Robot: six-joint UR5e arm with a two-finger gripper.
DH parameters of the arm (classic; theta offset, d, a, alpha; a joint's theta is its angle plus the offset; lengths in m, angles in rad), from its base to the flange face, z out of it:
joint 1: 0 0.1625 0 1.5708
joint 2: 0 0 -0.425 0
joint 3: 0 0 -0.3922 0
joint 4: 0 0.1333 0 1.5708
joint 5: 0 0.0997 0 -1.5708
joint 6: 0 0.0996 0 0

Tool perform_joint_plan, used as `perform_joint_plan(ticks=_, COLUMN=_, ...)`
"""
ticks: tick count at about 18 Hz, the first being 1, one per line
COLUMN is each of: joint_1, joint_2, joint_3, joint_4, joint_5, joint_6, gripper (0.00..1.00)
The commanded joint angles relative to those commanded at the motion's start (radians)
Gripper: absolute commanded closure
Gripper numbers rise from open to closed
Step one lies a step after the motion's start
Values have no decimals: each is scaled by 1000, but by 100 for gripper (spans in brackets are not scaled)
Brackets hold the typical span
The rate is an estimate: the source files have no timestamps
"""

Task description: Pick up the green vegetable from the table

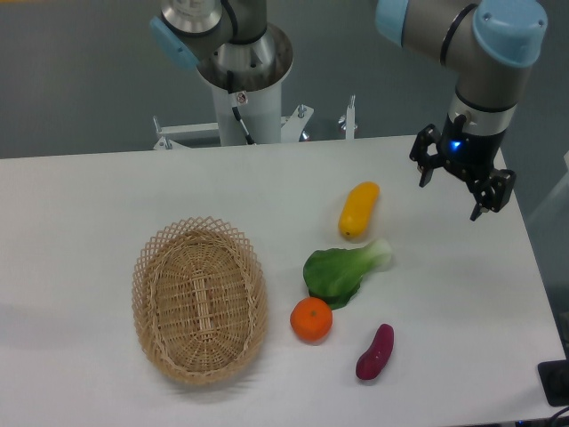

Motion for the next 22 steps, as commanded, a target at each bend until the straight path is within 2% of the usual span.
perform_joint_plan(ticks=8, joint_1=-17, joint_2=2, joint_3=-15, joint_4=-2, joint_5=20, joint_6=-43, gripper=0)
perform_joint_plan(ticks=15, joint_1=-17, joint_2=11, joint_3=-104, joint_4=8, joint_5=18, joint_6=-48, gripper=0)
perform_joint_plan(ticks=16, joint_1=-17, joint_2=12, joint_3=-136, joint_4=33, joint_5=18, joint_6=-61, gripper=0)
perform_joint_plan(ticks=19, joint_1=-32, joint_2=11, joint_3=-233, joint_4=205, joint_5=17, joint_6=-129, gripper=0)
perform_joint_plan(ticks=20, joint_1=-47, joint_2=6, joint_3=-259, joint_4=247, joint_5=20, joint_6=-133, gripper=0)
perform_joint_plan(ticks=22, joint_1=-66, joint_2=-12, joint_3=-288, joint_4=288, joint_5=23, joint_6=-149, gripper=0)
